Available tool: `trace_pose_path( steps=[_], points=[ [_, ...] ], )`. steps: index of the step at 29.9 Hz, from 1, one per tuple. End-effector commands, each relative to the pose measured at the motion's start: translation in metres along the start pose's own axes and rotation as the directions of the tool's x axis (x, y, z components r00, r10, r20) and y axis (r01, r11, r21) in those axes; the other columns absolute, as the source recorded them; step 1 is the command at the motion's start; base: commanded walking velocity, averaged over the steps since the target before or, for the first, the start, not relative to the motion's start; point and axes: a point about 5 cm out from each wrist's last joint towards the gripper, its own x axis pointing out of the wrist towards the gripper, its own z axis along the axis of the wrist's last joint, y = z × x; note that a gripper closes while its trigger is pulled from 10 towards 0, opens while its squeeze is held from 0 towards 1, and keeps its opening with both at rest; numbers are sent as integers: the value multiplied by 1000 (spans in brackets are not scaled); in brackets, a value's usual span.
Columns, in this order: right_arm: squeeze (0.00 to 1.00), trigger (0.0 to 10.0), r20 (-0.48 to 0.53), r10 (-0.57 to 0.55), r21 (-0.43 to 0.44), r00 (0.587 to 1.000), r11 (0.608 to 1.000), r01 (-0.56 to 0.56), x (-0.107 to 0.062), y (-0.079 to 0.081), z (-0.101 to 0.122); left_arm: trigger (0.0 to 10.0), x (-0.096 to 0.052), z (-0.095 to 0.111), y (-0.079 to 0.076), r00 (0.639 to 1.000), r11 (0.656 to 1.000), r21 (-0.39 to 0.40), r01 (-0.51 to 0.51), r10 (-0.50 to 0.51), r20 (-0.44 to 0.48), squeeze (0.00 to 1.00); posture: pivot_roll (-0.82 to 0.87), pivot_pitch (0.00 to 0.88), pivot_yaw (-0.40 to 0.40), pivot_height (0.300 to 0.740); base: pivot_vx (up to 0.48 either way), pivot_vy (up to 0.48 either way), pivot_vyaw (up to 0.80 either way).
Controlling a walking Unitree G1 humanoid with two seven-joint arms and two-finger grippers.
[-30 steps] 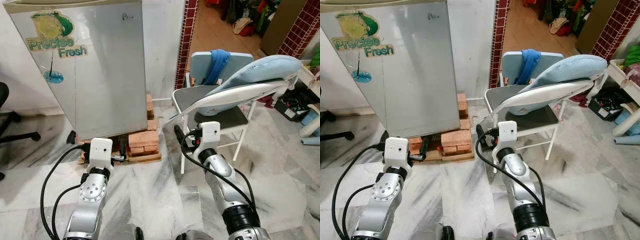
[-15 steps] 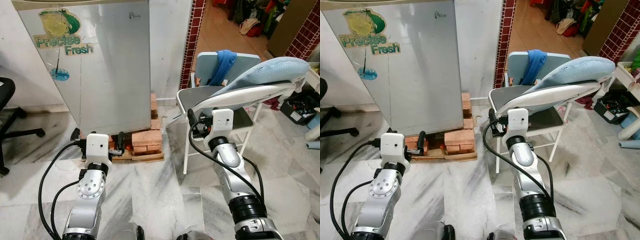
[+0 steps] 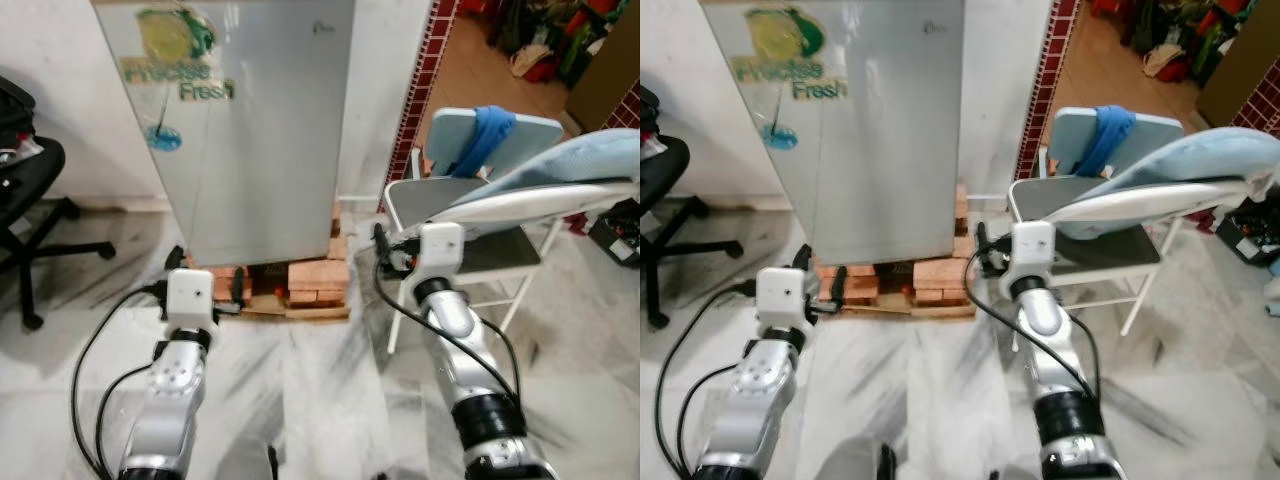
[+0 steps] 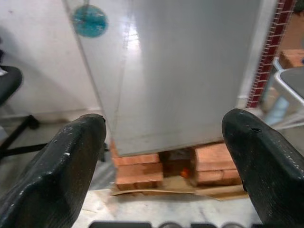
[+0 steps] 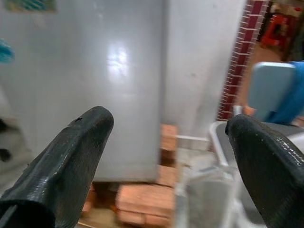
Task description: Restocking fridge
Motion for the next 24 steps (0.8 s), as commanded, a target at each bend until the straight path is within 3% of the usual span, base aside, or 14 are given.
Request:
trace_pose_path(
  steps=[1, 3, 7, 15, 24],
  points=[
    [0, 10000, -4, -51, -20, 999, 998, 51, -3, -14, -2, 10000, -1, -1, -7, 1000, 1000, -18, 24, -24, -3, 0, 121, 47, 3, 740, 0, 480, 0],
    [0, 10000, -19, -42, 16, 999, 999, 42, -4, -15, -5, 10000, -1, -1, -6, 1000, 999, -15, 28, -28, 2, 0, 123, 48, 3, 740, 0, 480, 0],
    [0, 10000, -20, -45, -38, 999, 998, 44, -7, -17, -9, 10000, -1, 0, -6, 1000, 1000, -10, 28, -28, 5, 0, 122, 49, 3, 740, 0, 480, 0],
    [0, 10000, -33, -60, 10, 998, 998, 60, -6, -19, -10, 10000, 0, 0, -6, 1000, 1000, -10, 29, -29, 9, 0, 123, 50, 3, 740, 0, 480, 0],
    [0, 10000, 3, -67, -6, 998, 998, 67, -4, -19, -7, 10000, 1, 2, -8, 998, 998, -10, 65, -65, 17, 0, 123, 52, 12, 740, 0, 480, 0]
  ],
)
